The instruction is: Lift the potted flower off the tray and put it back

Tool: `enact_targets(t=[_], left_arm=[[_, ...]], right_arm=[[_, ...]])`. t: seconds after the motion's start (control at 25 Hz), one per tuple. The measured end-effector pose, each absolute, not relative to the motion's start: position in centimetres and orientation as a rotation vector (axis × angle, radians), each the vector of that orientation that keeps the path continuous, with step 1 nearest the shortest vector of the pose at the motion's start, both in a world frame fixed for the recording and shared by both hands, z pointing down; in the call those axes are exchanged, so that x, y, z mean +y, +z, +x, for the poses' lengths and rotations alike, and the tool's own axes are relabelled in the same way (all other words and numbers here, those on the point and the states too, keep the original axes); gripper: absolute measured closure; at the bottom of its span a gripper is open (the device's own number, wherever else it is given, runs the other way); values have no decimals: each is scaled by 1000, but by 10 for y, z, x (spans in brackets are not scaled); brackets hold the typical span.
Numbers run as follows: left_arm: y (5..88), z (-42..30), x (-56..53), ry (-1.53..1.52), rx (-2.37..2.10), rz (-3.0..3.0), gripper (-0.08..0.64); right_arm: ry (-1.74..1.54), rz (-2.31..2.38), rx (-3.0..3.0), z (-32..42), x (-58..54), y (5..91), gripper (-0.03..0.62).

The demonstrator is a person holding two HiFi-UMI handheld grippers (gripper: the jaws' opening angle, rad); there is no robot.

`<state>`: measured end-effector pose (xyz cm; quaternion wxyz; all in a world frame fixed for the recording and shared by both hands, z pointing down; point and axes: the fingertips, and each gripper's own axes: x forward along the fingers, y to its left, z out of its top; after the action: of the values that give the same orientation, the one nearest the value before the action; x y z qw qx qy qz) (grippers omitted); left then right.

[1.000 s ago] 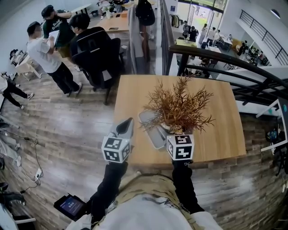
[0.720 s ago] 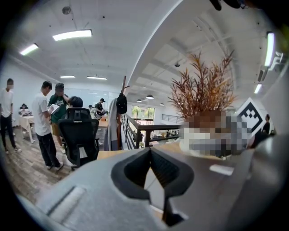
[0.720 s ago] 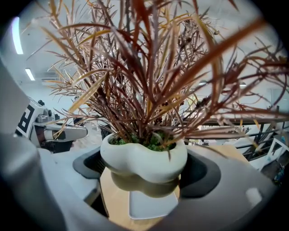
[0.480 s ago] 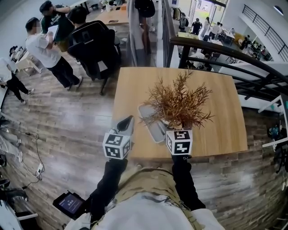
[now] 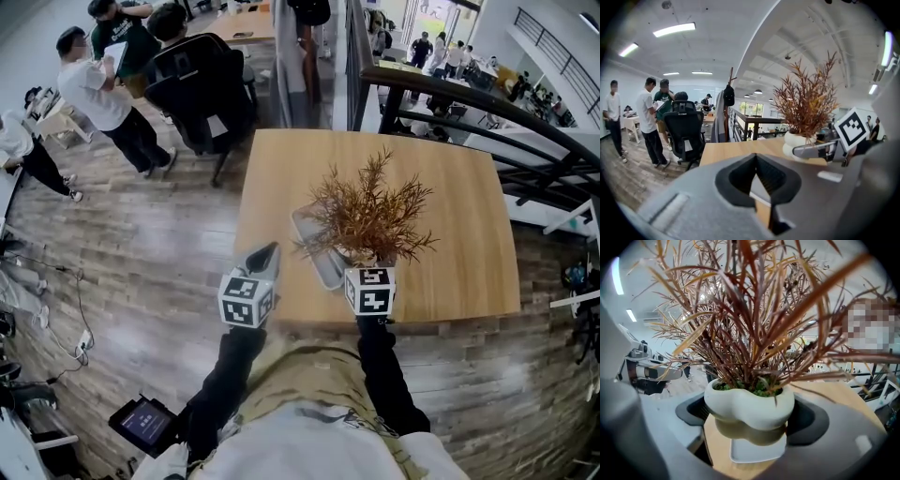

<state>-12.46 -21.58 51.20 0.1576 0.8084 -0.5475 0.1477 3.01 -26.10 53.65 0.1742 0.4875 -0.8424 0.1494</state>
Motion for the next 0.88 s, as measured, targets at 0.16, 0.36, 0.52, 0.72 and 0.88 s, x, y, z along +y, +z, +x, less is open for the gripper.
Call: enact_targets(t=[0.16,0.36,0.52,0.72,0.88], left_arm=[[536,-123,-212,458,-1552,2288,558],[560,-124,-209,479,-1545,2269,558],[582,-134,-207,484,-1553,2252,558],[609,-140,-201,496,-1564,2229,558],[618,-148,-203,496,-1578,2227,558]], right_arm=[[428,1355,-2383,29,-261,566,95],[457,1306,-2352,28,-260,618,95],[480,1282,-2319,24,-261,661,95],[484,1242,-2290,19,-261,711,95],[486,1211,-2266,12,-265,745,95]])
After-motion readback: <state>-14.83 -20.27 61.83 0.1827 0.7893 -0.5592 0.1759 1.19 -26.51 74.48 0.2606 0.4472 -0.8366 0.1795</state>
